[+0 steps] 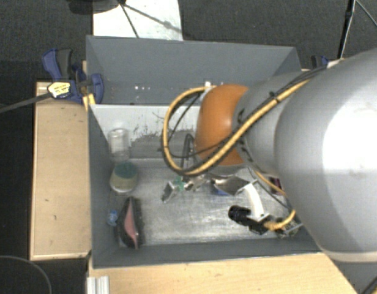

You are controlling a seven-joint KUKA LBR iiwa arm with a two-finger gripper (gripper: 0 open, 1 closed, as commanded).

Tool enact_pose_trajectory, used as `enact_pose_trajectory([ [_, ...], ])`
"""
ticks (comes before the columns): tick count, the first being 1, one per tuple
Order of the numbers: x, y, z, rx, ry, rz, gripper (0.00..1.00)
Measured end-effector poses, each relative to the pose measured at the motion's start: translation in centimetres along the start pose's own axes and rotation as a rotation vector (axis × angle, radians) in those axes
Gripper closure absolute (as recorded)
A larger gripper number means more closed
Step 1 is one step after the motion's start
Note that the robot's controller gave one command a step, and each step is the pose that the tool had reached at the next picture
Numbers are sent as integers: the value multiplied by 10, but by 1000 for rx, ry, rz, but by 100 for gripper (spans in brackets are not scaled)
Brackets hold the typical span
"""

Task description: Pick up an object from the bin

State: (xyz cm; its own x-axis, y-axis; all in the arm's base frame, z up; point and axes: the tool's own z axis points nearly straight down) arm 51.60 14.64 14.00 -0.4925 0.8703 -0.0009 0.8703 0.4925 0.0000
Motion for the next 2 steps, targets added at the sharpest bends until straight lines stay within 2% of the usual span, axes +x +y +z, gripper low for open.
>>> enact_pose_trajectory([
  [1, -30, 55, -32, -7, -2, 41, 0],
  [2, -117, 0, -19, 4, -2, 151, 0],
])
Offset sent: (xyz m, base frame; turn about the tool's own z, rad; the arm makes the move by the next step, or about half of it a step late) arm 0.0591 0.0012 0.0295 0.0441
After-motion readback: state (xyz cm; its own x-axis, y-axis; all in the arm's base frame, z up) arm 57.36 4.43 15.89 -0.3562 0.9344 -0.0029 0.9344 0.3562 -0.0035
